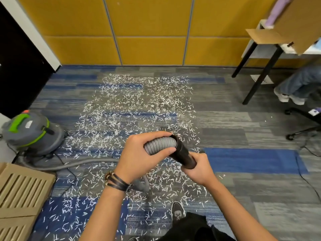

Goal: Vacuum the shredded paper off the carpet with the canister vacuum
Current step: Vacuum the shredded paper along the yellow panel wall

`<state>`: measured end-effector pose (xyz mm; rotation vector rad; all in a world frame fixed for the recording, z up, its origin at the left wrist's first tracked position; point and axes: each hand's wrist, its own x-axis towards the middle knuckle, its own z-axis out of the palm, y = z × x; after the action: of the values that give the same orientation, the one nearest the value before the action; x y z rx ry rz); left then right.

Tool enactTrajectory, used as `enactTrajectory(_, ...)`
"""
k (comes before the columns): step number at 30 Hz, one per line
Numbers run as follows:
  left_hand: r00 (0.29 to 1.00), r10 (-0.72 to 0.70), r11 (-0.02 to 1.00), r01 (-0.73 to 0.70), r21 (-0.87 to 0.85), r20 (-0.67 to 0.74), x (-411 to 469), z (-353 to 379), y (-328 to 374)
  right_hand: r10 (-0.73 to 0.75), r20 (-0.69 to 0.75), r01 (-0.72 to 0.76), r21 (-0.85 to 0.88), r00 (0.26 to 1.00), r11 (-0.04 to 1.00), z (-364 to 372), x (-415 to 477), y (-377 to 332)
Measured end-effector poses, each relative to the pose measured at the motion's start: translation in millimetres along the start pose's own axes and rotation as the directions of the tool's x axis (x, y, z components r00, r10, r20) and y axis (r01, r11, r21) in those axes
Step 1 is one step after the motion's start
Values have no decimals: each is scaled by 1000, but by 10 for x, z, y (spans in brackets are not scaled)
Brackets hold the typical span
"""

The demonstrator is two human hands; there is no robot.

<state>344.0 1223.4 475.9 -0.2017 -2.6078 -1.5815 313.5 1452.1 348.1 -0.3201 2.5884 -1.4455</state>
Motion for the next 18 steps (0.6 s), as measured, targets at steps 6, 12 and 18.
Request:
enactTrajectory(6,997,64,997,-65,28,49,-431,-354,-91,5,-27,-5,-11,1000,1000,349,-490,-300)
enactTrajectory(12,996,84,996,-84,28,8,-848,-593,-204,-14,-103,9,-57,995,998,616,-728,-552)
enactTrajectory(18,995,56,997,-60,43,85,-1210,-678,-407,29,-101,-35,-64,994,997,1009,-1014,-567)
